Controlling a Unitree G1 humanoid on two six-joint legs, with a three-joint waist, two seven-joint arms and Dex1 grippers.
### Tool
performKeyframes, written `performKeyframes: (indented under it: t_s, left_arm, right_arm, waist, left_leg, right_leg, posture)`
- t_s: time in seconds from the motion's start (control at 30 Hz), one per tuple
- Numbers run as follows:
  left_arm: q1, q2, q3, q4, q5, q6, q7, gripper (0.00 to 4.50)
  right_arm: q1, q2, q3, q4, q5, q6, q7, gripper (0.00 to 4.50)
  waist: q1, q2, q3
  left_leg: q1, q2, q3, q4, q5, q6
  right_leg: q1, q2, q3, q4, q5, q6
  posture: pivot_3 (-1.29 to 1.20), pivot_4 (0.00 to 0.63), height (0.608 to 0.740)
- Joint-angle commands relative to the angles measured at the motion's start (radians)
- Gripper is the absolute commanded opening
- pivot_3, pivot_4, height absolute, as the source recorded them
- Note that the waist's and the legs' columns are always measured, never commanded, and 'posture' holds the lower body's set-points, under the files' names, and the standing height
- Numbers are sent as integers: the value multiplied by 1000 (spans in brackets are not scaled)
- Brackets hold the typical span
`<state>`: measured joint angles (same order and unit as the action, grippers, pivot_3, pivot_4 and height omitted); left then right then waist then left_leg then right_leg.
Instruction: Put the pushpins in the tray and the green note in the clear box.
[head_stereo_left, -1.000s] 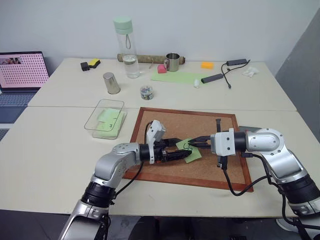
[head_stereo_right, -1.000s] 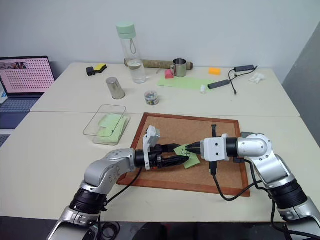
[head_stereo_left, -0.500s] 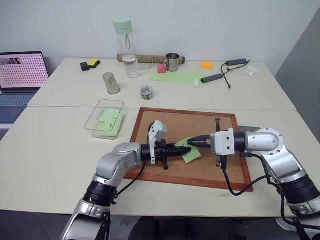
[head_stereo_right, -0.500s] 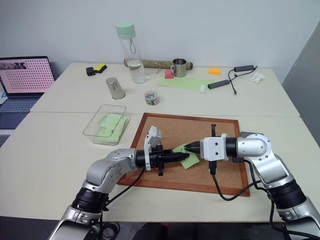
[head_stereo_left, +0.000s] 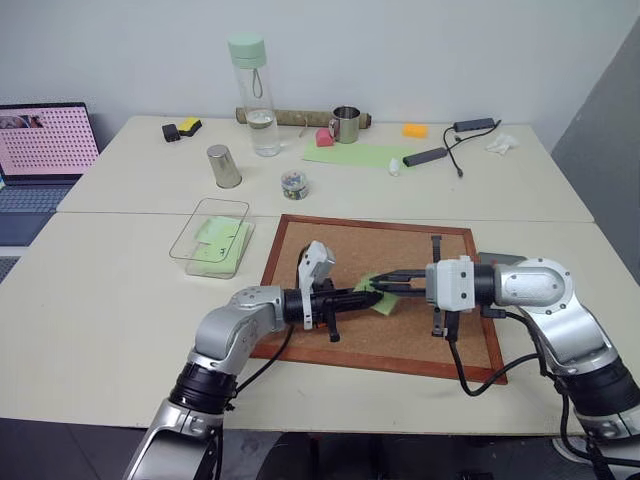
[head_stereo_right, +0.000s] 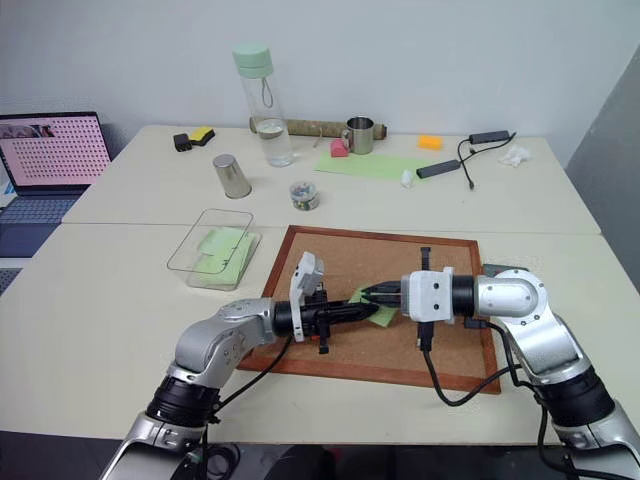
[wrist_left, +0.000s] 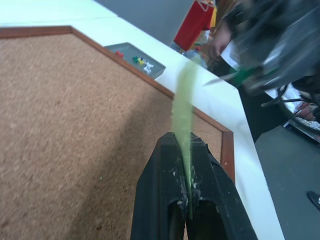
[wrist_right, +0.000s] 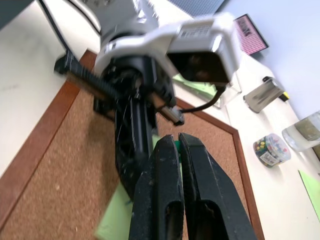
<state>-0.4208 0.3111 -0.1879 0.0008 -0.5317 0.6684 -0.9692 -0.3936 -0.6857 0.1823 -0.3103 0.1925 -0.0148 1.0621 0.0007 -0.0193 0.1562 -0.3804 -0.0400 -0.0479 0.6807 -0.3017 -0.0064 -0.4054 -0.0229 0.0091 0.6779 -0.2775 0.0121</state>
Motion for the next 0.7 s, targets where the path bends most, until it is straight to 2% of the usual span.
performKeyframes:
  t_s: [0.03,0.17,0.37,0.53,0.7]
  left_arm:
    - [2,-11,19,-5,-15,5,10,36]
    - [-2,-21,31,-6,-20,5,24,36]
    - [8,1,66,-94,-33,-2,41,36]
    - [40,50,81,-212,-40,-1,43,36]
    - [57,84,96,-285,-49,2,50,36]
  right_arm:
    - [16,-28,-86,-103,99,125,-30,0]
    - [23,-41,-208,-135,189,301,-122,0]
    - [115,-119,-376,14,99,417,-259,0]
    - [163,-111,-428,147,15,460,-404,0]
    - [161,-83,-424,275,10,501,-450,0]
  waist:
    - [0,0,0]
    - [1,0,0]
    - [10,0,0]
    - [7,0,0]
    - [2,1,0]
  left_leg:
    - [0,0,0,0,0,0]
    - [0,0,0,0,0,0]
    - [0,0,0,0,0,0]
    - [0,0,1,0,0,0]
    - [0,0,1,-1,0,0]
  right_leg:
    - [0,0,0,0,0,0]
    - [0,0,0,0,0,0]
    - [0,0,0,0,0,0]
    - [0,0,1,0,0,0]
    - [0,0,1,1,0,0]
  posture:
    - [0,150,740]
    - [0,150,740]
    - [0,150,740]
    - [0,150,740]
    - [0,150,740]
